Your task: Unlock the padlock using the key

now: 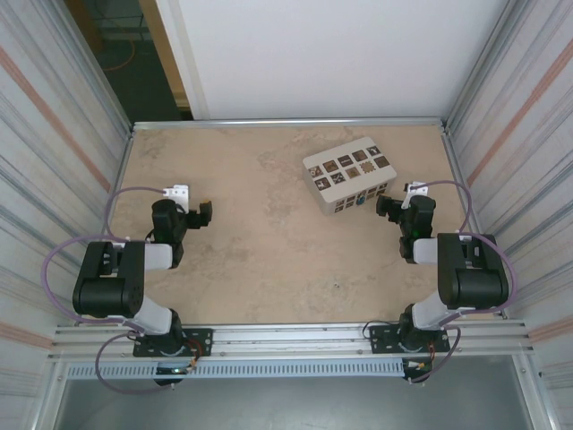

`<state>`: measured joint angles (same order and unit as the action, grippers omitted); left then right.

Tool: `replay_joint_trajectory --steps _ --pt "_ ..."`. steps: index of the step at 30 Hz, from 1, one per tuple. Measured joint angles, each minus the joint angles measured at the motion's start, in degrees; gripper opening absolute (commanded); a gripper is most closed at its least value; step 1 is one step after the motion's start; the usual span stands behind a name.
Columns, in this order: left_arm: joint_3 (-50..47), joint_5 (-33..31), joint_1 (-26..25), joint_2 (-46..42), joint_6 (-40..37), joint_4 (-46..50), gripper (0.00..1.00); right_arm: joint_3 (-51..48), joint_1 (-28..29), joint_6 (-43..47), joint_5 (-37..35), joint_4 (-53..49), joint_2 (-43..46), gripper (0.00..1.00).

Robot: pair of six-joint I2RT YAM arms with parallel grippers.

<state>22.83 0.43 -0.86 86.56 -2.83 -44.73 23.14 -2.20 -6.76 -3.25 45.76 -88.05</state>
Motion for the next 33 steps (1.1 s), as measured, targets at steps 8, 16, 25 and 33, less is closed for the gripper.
replay_joint_trajectory --steps 8,16,25,33 --pt "0.0 0.04 0.0 0.0 0.0 -0.02 0.99 0.0 -0.02 0.0 0.02 0.02 0.0 0.99" --pt "-1.03 0.0 -0.11 -6.47 -0.2 3.02 0.99 -0.15 -0.07 -0.09 -0.5 -2.86 3.58 0.99" --pt "2.99 -1.95 -2.12 -24.39 4.76 16.68 0.99 0.74 -0.7 -2.4 0.39 -17.29 20.37 0.99" --pt "16.2 4.96 -2.36 -23.58 18.49 33.27 0.99 10.34 -7.78 -7.41 10.16 -33.68 24.11 0.99"
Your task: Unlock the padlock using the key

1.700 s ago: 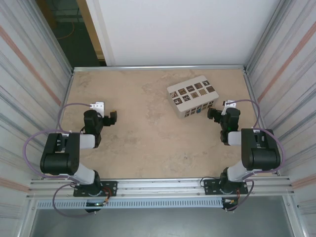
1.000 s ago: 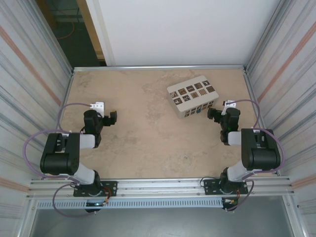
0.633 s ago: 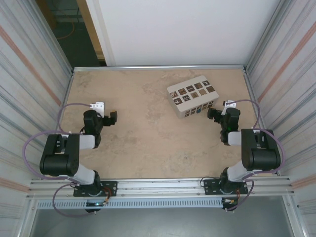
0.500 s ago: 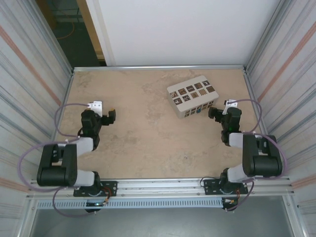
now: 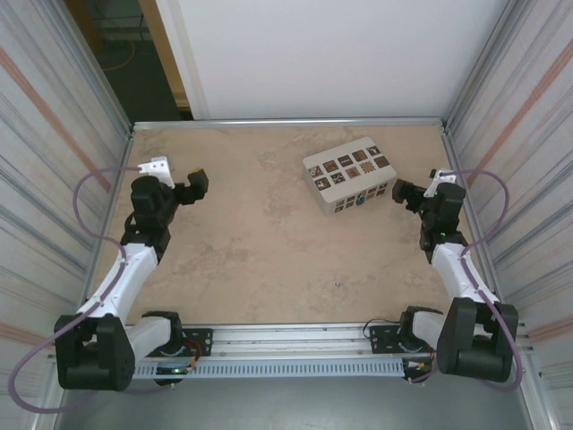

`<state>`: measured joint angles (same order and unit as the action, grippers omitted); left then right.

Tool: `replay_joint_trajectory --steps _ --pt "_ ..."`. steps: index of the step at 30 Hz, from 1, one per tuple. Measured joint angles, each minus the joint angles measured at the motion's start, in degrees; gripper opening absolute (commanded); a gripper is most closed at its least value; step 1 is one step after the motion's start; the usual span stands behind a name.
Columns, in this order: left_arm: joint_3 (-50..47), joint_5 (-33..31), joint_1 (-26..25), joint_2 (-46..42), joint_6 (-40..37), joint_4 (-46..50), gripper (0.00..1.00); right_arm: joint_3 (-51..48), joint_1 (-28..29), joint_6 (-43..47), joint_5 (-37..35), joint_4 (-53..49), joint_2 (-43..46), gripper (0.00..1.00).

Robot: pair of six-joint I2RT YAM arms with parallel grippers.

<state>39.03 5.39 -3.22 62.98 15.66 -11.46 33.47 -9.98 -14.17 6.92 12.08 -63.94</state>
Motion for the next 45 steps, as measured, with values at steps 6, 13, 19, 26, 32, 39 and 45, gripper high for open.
replay_joint_trajectory --steps 6,13,19,26,32,39,45 --pt "5.18 4.63 -7.91 9.2 7.19 4.94 0.99 11.23 -5.25 -4.24 11.47 -8.35 -9.18 0.99" --pt "14.88 7.04 -19.52 22.67 11.15 5.4 0.99 20.28 -8.39 -7.8 21.75 -10.86 -23.41 0.99" --pt "23.8 8.63 -24.85 33.46 13.88 4.24 0.99 27.32 -8.37 -8.5 28.2 -11.58 -34.64 0.99" --pt "32.61 11.5 -28.87 44.39 17.18 3.89 0.99 32.94 -6.93 -9.2 31.67 -12.22 -42.21 0.99" --pt "38.75 13.84 -30.67 51.34 19.34 4.0 0.99 36.72 -4.83 -8.55 33.51 -12.85 -45.62 1.0" --pt "43.39 16.37 -32.17 56.08 21.35 3.98 0.99 38.77 -3.13 -6.49 35.95 -15.19 -47.58 0.99" --pt "44.44 18.01 -32.59 58.36 22.8 3.91 0.99 38.82 -2.38 -4.61 37.77 -16.74 -47.58 0.96"
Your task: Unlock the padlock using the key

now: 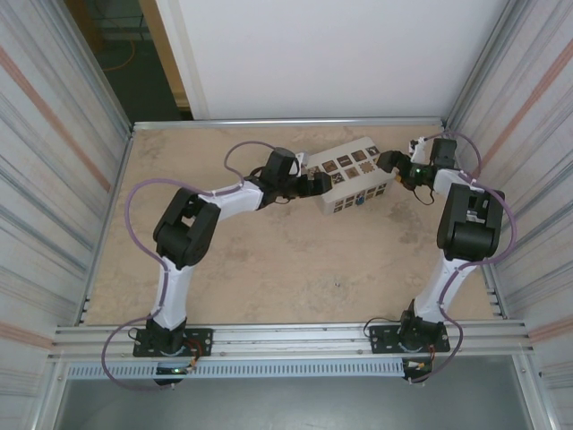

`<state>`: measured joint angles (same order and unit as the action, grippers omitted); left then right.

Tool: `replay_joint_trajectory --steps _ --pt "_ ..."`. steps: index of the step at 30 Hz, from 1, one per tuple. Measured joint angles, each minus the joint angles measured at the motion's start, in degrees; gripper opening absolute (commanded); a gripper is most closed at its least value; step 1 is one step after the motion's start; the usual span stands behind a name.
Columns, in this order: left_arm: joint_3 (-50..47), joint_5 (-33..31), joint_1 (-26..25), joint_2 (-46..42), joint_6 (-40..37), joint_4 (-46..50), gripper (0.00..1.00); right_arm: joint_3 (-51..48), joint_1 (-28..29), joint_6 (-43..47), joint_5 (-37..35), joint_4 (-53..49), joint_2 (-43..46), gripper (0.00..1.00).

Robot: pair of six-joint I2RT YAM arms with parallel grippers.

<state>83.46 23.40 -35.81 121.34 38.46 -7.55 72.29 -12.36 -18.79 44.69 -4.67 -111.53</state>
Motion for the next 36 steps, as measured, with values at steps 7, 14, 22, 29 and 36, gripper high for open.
replay_joint_trajectory --steps 7,14,22,29,36 --pt "0.0 0.96 0.09 0.5 1.11 -0.13 0.99 -1.01 1.68 1.79 0.26 -0.55 0.55 0.94" --pt "-2.71 -0.76 0.63 -1.73 1.03 0.09 0.99 -5.4 3.45 2.51 -0.94 -0.74 4.35 0.94" --pt "-9.64 -3.58 2.47 -7.32 0.79 0.42 0.99 -10.97 9.11 2.47 -4.0 -2.12 10.19 0.93" --pt "-15.69 -5.64 5.42 -12.46 0.26 0.7 0.99 -15.15 15.96 0.24 -5.95 -2.05 13.86 0.93" --pt "-20.13 -7.5 8.63 -16.26 -0.81 0.94 0.99 -18.45 23.78 -3.37 -8.96 -1.9 17.44 0.93"
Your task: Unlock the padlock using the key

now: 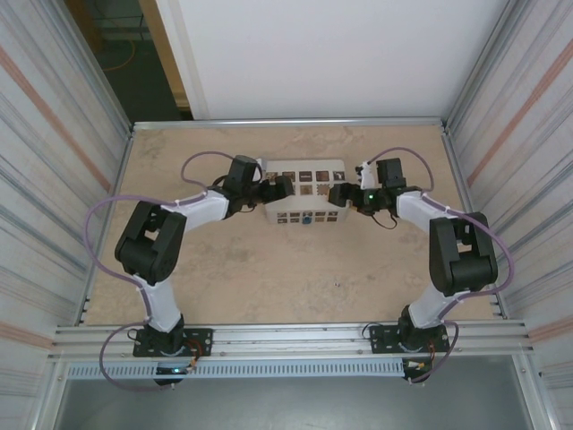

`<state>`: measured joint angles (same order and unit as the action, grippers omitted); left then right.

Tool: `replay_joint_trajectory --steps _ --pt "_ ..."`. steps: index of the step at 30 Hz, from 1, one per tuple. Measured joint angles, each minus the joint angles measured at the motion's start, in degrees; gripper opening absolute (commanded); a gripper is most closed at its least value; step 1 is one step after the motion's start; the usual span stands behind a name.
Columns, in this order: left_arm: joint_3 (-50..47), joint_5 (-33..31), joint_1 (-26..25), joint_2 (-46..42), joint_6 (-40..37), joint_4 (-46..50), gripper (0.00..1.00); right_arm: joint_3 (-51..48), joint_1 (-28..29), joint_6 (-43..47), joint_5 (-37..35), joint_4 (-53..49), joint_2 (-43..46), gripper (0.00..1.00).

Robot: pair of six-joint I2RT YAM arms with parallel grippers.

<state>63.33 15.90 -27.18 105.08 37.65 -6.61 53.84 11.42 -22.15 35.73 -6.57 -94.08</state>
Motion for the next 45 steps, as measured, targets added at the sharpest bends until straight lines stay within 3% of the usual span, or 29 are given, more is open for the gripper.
replay_joint_trajectory --steps 9,21,31,38,45 --pt "-3.28 -0.52 2.78 -2.67 -0.42 -0.09 0.99 -1.68 6.38 -3.82 -2.93 -0.44 2.25 0.94" --pt "-6.69 2.49 4.74 -8.81 -1.07 0.66 0.99 -1.44 7.3 -4.37 -10.91 -7.76 5.9 1.0" --pt "-15.89 1.18 6.69 -28.46 -4.66 2.64 0.99 -0.48 8.46 -0.92 -18.43 -24.48 17.11 0.89" --pt "-26.4 -1.62 4.87 -44.3 -4.9 4.39 0.99 -0.52 17.35 -0.44 -22.51 -36.2 20.65 0.83" --pt "-34.25 -5.14 3.1 -54.36 -4.15 6.54 0.99 -5.57 24.72 -3.34 -22.86 -39.17 19.5 0.76"
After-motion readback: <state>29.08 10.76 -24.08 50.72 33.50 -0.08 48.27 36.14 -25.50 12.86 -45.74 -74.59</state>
